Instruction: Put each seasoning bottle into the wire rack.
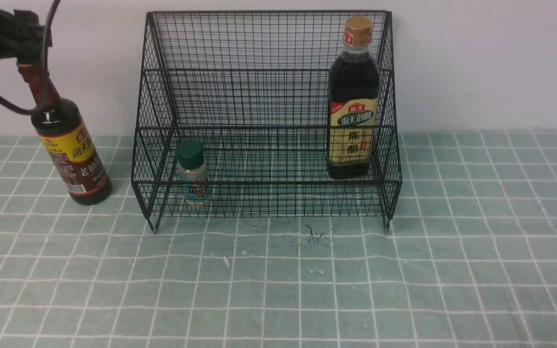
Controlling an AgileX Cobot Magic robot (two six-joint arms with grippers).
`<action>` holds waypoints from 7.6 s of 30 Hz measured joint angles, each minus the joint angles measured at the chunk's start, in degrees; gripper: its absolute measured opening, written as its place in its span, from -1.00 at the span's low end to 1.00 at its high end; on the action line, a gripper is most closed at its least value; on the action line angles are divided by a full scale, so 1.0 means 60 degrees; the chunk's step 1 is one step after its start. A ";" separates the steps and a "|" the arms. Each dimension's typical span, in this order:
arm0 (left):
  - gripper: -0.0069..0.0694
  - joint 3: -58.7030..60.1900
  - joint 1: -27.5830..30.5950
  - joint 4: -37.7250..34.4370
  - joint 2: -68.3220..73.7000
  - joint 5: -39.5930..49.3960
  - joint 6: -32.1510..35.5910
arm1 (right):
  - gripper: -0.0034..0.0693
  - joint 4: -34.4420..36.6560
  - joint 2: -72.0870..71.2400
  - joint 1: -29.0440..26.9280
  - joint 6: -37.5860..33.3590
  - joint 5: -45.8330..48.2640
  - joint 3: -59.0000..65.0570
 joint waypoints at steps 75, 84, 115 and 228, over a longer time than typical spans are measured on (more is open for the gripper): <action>-0.12 -0.2966 -0.3208 -0.0375 0.1394 0.0318 -0.0068 | -0.95 0.0000 0.0000 0.0000 0.0000 0.0000 0.0000; -0.12 -0.3029 -0.3208 -0.0385 0.2080 0.1118 -0.0068 | -0.95 0.0000 0.0000 0.0000 0.0000 0.0000 0.0000; -0.70 -0.3154 -0.3229 0.0007 -0.2414 0.5777 -0.0077 | -0.95 0.0000 0.0000 0.0000 0.0000 0.0000 0.0000; -0.83 1.4086 -0.1651 0.0578 -1.6011 -0.0491 -0.0575 | -0.95 0.0000 0.0000 0.0000 0.0000 0.0018 -0.0001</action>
